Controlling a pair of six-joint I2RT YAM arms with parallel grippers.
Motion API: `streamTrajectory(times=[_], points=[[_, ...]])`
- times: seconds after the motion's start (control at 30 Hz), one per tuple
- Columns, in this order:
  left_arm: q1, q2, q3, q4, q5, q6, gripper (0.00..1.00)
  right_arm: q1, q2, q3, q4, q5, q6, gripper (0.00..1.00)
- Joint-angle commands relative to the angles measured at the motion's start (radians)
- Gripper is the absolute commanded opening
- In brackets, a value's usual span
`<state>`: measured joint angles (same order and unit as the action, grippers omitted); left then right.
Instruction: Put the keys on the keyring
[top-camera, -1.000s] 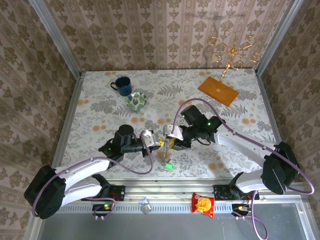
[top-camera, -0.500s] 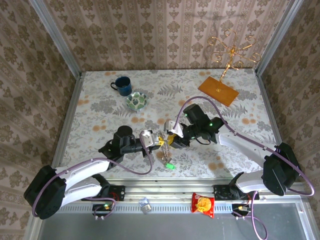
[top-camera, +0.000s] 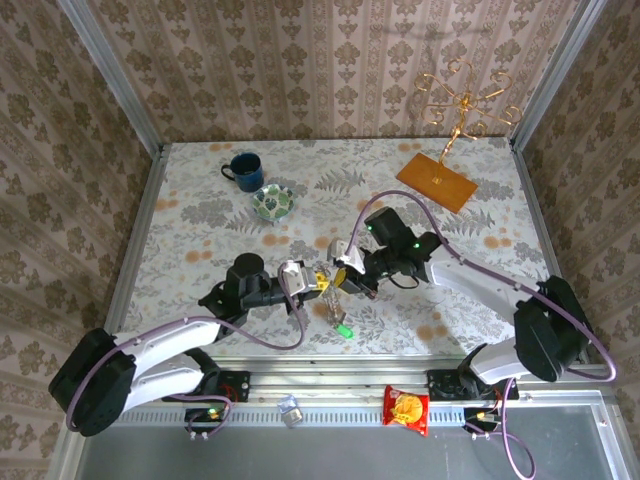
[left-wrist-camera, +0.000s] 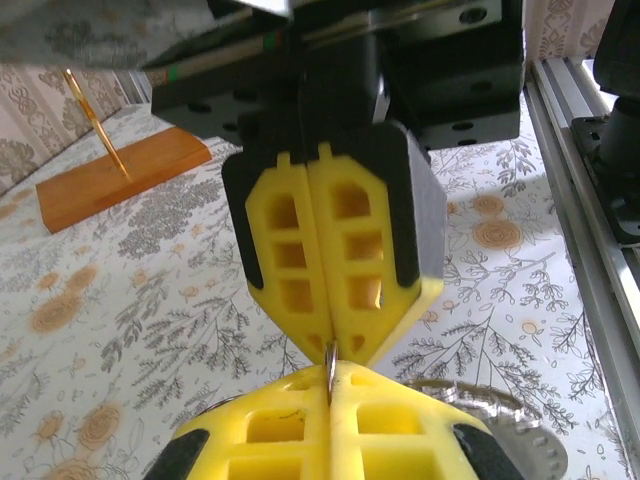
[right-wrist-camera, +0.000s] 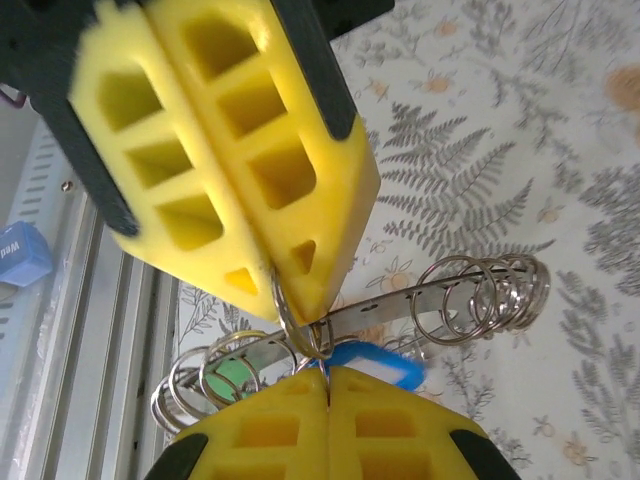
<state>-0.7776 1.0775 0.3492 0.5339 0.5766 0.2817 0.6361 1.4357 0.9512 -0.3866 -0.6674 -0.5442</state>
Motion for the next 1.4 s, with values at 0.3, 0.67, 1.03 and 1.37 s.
streamTrajectory(times=[0.3, 0.67, 1.03, 1.37], points=[[-0.001, 0.046, -0.062, 0.29, 0.024, -0.102, 0.0, -0.027, -0.126, -0.114, 0.218, -0.066, 0.078, 0.38], [0.0, 0.093, -0.07, 0.394, 0.043, -0.143, 0.0, -0.02, -0.058, -0.092, 0.263, -0.093, 0.079, 0.25], [0.006, 0.077, -0.047, 0.283, -0.003, -0.112, 0.12, -0.017, -0.067, -0.041, 0.161, -0.067, -0.018, 0.0], [-0.004, 0.034, 0.116, -0.197, -0.021, 0.093, 0.16, 0.084, 0.003, 0.175, -0.237, 0.128, -0.259, 0.0]])
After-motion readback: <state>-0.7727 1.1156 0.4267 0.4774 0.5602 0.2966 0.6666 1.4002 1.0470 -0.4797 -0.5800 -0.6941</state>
